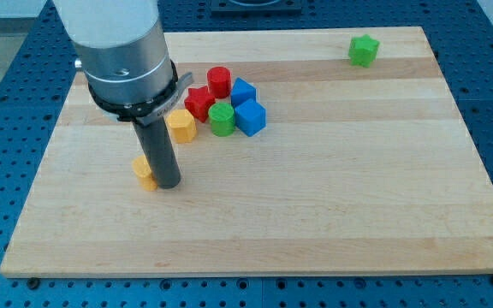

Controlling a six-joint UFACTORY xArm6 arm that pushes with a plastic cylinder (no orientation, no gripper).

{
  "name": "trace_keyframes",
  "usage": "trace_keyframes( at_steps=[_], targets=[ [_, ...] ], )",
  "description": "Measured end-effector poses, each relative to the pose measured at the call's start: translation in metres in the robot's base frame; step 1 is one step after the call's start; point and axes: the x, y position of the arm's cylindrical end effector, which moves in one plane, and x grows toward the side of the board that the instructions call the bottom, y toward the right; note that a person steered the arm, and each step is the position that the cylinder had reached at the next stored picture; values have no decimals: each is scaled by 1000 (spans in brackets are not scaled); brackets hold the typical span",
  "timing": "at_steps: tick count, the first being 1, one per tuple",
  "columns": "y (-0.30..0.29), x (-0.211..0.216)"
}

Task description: Separate the yellow heart from yellow hexagon

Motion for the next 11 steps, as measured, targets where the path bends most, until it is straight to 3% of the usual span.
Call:
trace_keyframes(
  at_steps=[1, 2, 3, 6, 8, 9, 11],
  targets=[
    [1, -12],
    [4, -89],
    [4, -91],
    [-44, 0],
    [-49, 5],
    [-15, 3],
    [0, 27]
  ],
)
